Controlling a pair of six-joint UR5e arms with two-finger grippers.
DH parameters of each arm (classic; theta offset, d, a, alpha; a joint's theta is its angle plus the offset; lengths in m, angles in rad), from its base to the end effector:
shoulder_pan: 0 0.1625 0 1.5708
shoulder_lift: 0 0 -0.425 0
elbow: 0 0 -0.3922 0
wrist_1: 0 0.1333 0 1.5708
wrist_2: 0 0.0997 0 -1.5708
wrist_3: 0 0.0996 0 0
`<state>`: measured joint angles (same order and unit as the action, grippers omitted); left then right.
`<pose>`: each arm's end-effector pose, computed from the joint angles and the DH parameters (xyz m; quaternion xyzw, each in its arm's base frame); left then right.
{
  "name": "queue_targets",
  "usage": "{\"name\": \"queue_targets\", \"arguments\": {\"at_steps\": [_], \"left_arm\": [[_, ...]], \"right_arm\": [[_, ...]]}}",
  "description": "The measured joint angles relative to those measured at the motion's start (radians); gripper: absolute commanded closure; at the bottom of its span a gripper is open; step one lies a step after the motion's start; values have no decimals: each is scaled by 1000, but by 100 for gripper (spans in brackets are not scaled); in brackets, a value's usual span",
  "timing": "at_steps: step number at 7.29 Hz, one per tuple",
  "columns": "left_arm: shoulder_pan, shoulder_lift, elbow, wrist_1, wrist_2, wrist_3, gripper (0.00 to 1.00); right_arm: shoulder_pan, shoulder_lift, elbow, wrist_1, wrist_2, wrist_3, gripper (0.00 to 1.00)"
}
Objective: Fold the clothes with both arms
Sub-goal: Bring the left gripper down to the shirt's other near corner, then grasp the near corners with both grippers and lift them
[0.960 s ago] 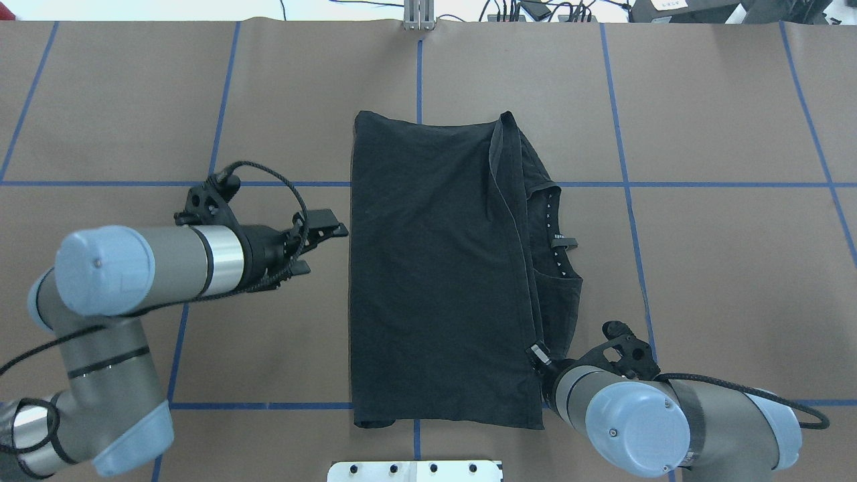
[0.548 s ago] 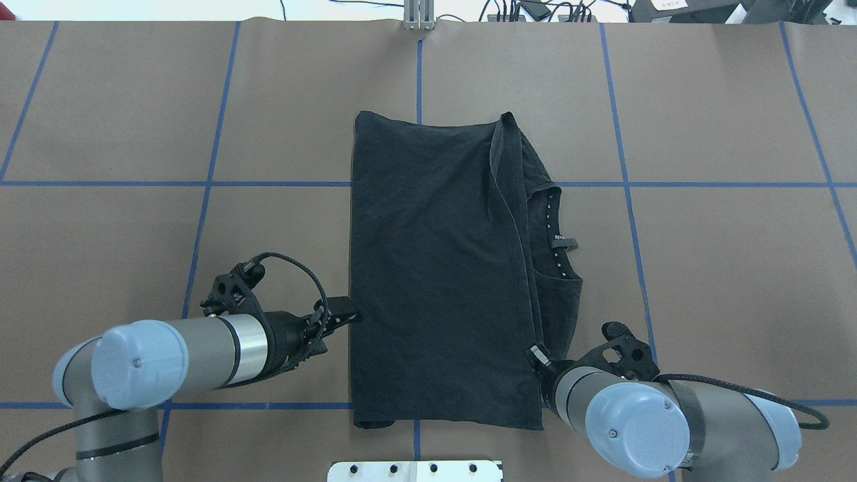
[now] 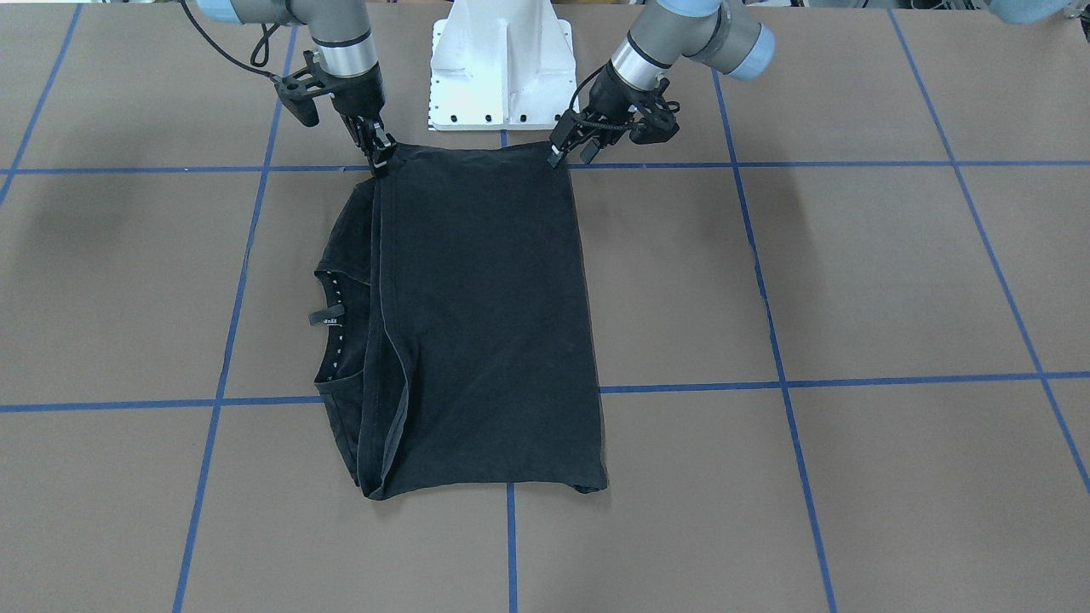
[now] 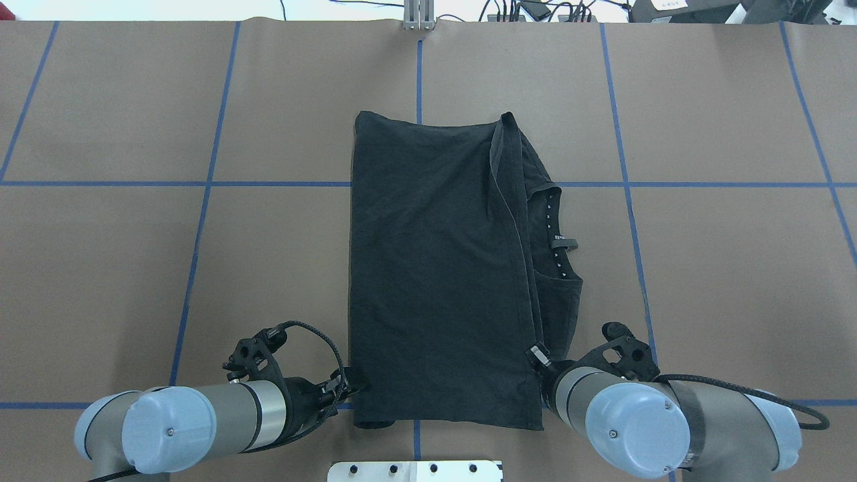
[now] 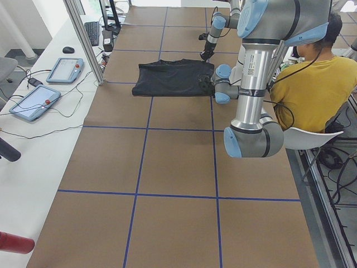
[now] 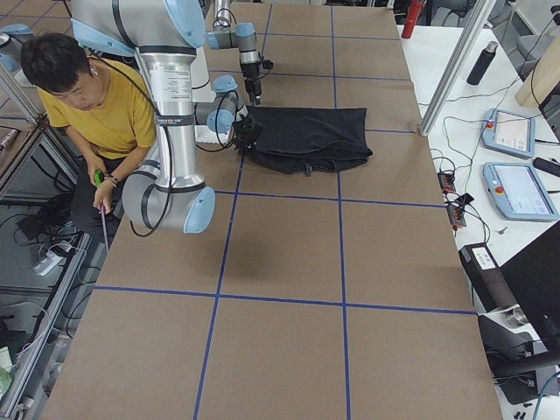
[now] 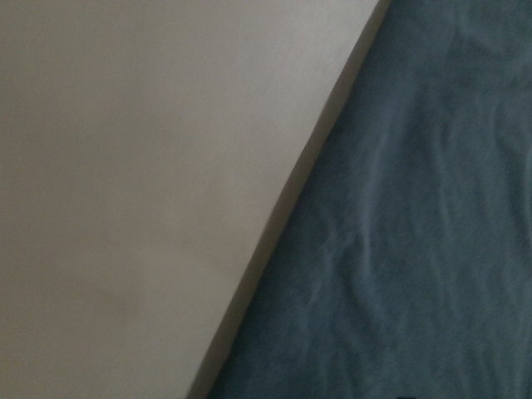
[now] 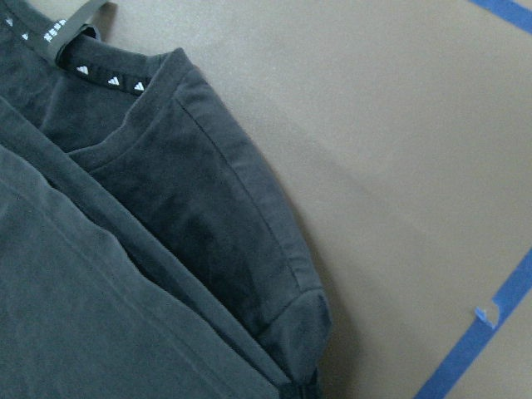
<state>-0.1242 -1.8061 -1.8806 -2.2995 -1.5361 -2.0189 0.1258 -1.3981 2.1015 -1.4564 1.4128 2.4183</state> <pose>0.5376 -0.2049 0.3062 -0.0821 0.5891 -0.2368 0.7682 -0.4893 -0.2120 0.3220 -0.0722 -0.3964 0.4555 0.7938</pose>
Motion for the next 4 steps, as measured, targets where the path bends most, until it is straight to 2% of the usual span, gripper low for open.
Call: {"name": "queue_targets", "arguments": {"at_steps": [2,3,4], "left_arm": [[18,-8,7,0,0,-8,85],[22,-10,7,0,-1,-15,100],[24,-11,8,0,-1,-19,100]], "right_arm": [[0,1,0,0,0,-1,100],[0,1,0,0,0,-1,100],[0,1,0,0,0,0,100]]}}
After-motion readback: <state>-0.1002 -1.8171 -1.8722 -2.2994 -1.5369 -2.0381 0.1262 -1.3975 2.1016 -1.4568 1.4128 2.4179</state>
